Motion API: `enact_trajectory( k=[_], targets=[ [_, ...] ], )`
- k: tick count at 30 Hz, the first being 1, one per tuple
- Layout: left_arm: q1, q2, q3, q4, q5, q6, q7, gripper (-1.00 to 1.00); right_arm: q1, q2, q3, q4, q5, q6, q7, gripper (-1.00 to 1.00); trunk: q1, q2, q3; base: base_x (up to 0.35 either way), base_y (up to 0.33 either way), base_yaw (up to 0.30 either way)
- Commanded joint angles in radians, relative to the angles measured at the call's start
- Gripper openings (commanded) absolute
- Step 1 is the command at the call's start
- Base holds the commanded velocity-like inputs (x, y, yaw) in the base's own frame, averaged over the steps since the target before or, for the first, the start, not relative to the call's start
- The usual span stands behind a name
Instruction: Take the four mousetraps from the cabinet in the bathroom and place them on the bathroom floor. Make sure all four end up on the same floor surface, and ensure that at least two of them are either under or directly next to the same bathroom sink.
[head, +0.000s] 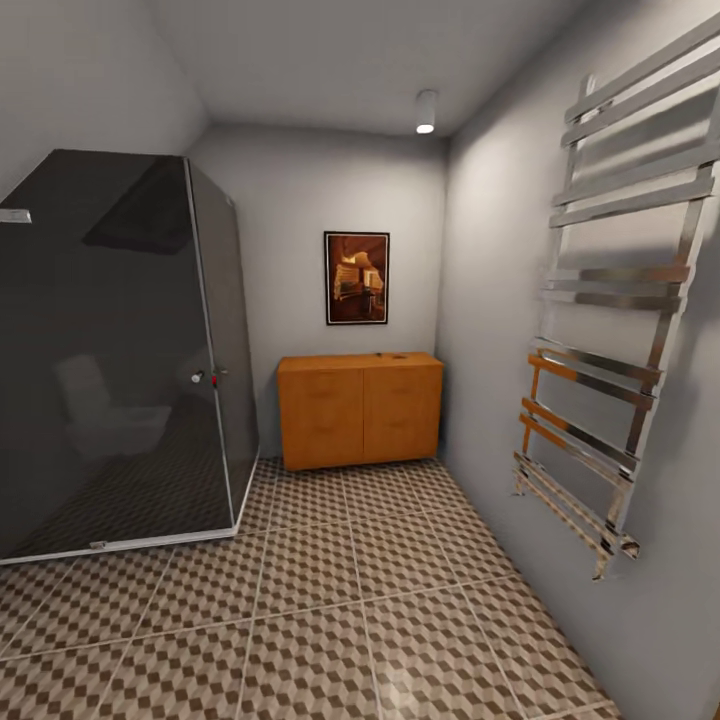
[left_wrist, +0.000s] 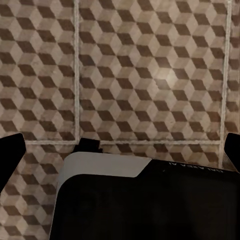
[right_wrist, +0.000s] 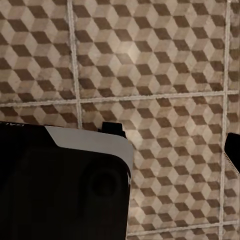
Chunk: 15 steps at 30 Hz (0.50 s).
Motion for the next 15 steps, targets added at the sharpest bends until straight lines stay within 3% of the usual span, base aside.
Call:
enact_trajectory(
  k=[1,15],
  targets=[
    [-0.001,0.0,-0.009,0.001,0.009,-0.003,0.001,1.0,-0.001,0.001,-0.003,0.003,0.01,-0.005,-0.006,1.0,0.001,-0.001,-0.001,0.321,0.0,0.0],
    [0.0,0.0,-0.009,0.001,0.008,-0.002,0.0,1.0,-0.001,0.001,-0.002,0.003,0.01,-0.005,-0.006,1.0,0.001,-0.001,-0.001,0.321,0.0,0.0]
  ],
)
